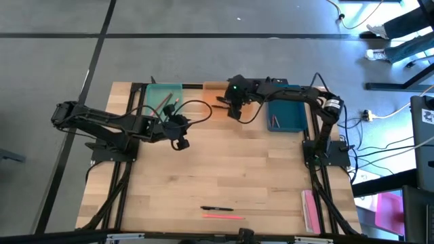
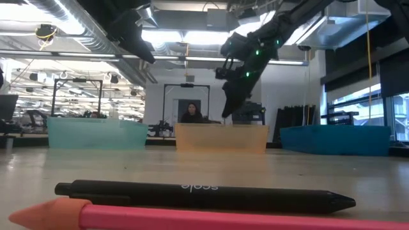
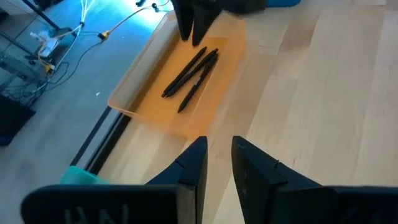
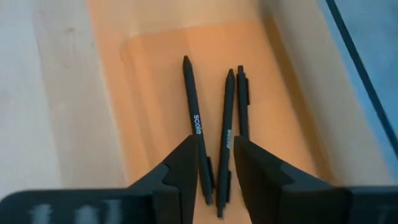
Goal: Sort crayons/erasers/pens/pencils in bins
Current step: Put the black pen into the orange bin
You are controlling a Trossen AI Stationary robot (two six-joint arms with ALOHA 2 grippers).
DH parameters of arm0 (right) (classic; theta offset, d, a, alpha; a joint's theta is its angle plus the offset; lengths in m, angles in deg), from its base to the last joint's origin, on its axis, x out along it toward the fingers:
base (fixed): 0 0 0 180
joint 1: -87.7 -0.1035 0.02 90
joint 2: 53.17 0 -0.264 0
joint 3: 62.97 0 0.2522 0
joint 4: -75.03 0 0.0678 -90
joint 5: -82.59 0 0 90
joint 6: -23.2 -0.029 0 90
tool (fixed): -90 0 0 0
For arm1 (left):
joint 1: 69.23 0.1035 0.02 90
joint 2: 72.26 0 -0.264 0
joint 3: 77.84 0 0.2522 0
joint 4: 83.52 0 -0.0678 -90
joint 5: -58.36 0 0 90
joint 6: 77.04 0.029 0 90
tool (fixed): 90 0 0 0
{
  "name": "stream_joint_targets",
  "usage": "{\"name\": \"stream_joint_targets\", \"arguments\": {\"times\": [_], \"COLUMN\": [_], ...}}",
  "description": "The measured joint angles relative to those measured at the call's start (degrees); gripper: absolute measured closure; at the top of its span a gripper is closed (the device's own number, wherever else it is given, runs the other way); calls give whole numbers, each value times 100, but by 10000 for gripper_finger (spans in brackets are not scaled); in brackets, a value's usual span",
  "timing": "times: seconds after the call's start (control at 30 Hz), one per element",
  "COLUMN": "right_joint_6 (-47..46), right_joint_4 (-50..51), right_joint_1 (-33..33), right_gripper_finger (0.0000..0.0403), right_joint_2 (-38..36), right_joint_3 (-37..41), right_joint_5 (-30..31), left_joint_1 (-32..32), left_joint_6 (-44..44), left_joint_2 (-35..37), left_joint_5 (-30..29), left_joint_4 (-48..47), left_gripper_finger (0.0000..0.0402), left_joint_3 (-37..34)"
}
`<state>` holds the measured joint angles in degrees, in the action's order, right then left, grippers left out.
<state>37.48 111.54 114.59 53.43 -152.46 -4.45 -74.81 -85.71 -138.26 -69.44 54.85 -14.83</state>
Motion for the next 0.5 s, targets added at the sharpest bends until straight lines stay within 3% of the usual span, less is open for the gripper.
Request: {"name": "stream_joint_targets", "arguments": {"times": [0.23,0.37,0.5], "right_joint_6": [129,134,-88], "right_joint_4": [1264,1414,1663], "right_joint_1": [-725,-1455,-2394], "right_gripper_finger": [293,293,293], "right_joint_2": [-439,-768,-926], "right_joint_3": [-415,-380,-366], "right_joint_5": [-2,13,2], "left_joint_1": [-151,-438,-947], "left_joint_6": [50,156,174], "left_joint_2": [-4,-2,0], "left_joint_5": [114,643,787], "left_joint_4": [-34,-2,2], "left_gripper_finger": [337,337,337], "left_joint_3": [-183,-192,-192]}}
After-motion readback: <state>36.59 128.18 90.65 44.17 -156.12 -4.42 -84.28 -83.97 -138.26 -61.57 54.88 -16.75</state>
